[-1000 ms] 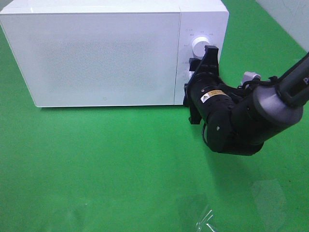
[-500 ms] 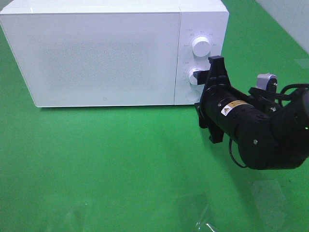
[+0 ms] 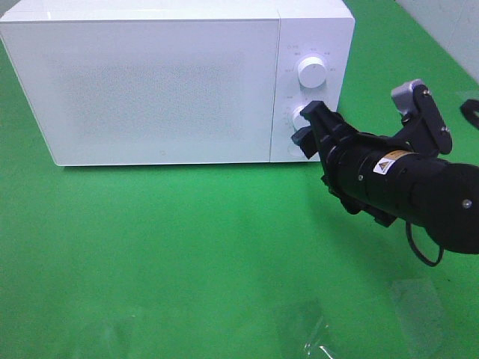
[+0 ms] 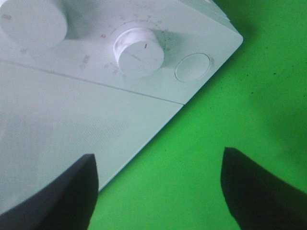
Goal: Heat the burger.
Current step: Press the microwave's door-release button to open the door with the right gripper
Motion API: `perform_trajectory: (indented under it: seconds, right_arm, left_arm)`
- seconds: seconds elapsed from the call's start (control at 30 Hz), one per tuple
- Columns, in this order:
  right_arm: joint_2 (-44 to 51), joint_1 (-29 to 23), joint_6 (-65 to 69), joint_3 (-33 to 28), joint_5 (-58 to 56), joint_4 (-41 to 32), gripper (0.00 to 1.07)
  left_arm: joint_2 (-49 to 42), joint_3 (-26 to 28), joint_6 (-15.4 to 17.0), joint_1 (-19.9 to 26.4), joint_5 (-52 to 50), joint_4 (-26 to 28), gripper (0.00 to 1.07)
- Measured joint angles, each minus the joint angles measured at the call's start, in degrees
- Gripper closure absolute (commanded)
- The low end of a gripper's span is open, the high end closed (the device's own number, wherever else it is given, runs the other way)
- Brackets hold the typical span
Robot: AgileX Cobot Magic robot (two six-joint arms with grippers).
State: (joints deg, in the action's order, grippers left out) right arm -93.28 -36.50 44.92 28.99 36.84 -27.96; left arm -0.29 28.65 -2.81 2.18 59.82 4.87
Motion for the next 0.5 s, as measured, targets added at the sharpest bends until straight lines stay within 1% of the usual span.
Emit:
perform_trajectory:
  seconds: [0.03,0.13,0.2,0.23,0.27,0.37,0.43,0.47,0.5]
  right_arm:
    - [1.78,0.0,-7.39,0.0,-3.21,0.0,0.38]
    - [2.58,0.06,-11.17,0.0,-4.87,0.0,0.38]
    - [5.33,0.11,-24.87,-0.06,-11.4,0.0,0.38]
    - [5.33,0.11,-24.87,-0.06,-11.4,0.0,0.38]
    - [6.47,0.11,-31.57,-0.06,-15.47,0.11,0.38]
    - [7.28,0.11,-34.72,-0.06,-17.65,0.57,0.38]
    - [10.31,0.11,-44.0,-0.06,-26.64,4.3,0.38]
    - [10.31,0.11,-44.0,-0.06,-26.64,4.3,0.38]
    - [11.92,0.11,-46.07,-0.06,-31.05,6.13,0.38]
  left_arm:
    - [0.0,0.0,0.0,0.0,0.0,0.0,0.06]
    - [0.0,0.0,0.0,0.0,0.0,0.0,0.06]
    - [0.0,0.0,-0.06,0.0,0.0,0.0,0.06]
    - [0.0,0.0,-0.06,0.0,0.0,0.0,0.06]
    - [0.0,0.0,-0.06,0.0,0.0,0.0,0.06]
    - [0.0,0.0,-0.06,0.0,0.0,0.0,0.06]
    - [0.0,0.0,-0.06,0.0,0.0,0.0,0.06]
    - [0.0,0.0,-0.06,0.0,0.0,0.0,0.06]
    - [0.0,0.0,-0.06,0.0,0.0,0.0,0.06]
